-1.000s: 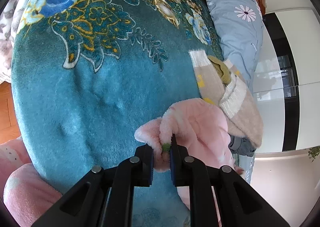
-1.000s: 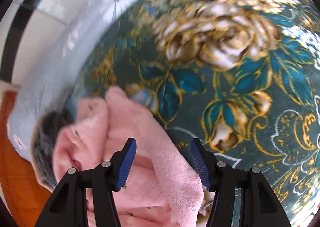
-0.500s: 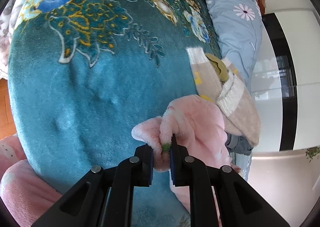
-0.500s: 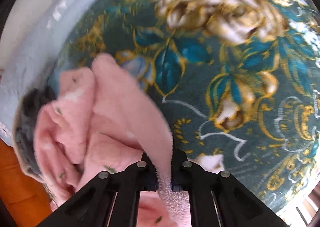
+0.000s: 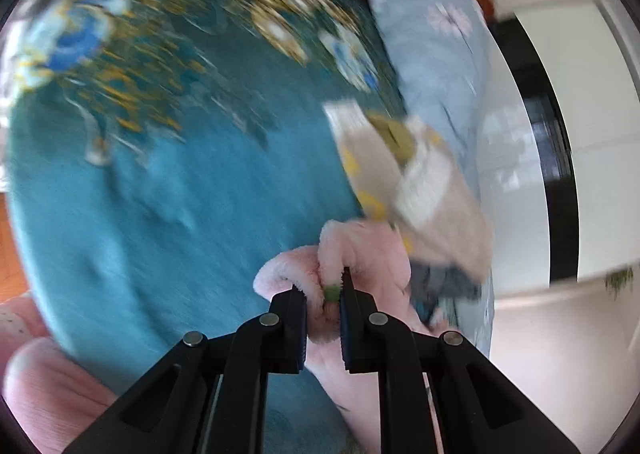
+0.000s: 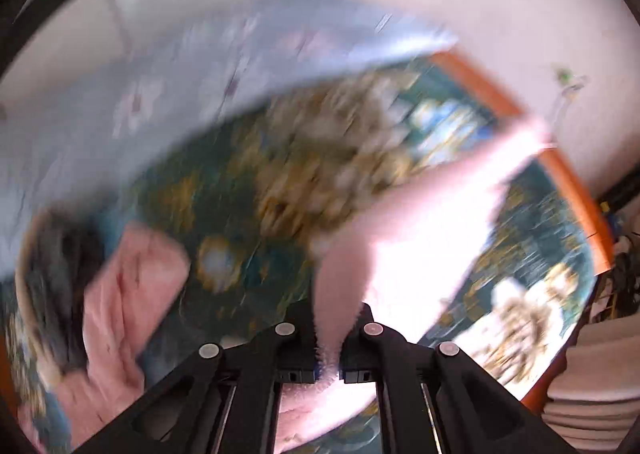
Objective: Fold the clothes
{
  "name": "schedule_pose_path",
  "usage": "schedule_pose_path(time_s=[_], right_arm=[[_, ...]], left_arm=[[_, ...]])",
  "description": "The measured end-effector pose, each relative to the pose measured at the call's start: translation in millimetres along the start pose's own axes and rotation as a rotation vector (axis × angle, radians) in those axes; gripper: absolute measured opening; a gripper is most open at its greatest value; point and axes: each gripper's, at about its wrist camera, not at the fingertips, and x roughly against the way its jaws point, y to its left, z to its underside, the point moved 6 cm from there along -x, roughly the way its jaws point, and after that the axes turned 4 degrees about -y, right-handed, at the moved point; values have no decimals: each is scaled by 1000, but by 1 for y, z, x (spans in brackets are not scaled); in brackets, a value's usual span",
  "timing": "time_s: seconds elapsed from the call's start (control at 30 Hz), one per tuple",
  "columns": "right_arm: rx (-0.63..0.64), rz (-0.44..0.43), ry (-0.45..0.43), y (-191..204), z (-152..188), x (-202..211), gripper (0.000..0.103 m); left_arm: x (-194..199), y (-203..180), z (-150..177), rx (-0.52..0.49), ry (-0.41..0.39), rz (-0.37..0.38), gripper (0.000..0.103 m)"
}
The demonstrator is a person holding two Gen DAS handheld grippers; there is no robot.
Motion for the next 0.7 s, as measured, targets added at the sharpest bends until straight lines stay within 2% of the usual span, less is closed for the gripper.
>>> schedule_pose_path(time_s=[0.07, 0.13, 0.23, 0.33, 0.5, 0.57, 0.7], right_arm=[[2, -40, 99, 28, 18, -43, 6], [-10, -54, 149, 50, 32, -71, 6], [2, -58, 120, 62, 23, -76, 9], [15, -62, 92, 75, 13, -81, 9], [30, -65, 47, 93, -4, -87, 9], [3, -48, 48, 83, -14, -91, 9], [-51, -21, 88, 64, -13, -108, 7]], left_arm=[[7, 14, -6, 28, -11, -21, 13], [15, 27, -12, 55, -21, -42, 13], [19, 42, -17, 105, -42, -75, 13], [13, 43, -20, 110, -33, -89, 13], [6, 29, -40, 49, -46, -121, 13], [2, 31, -43, 56, -49, -132, 13], [-5, 47, -39, 90, -37, -172, 13]])
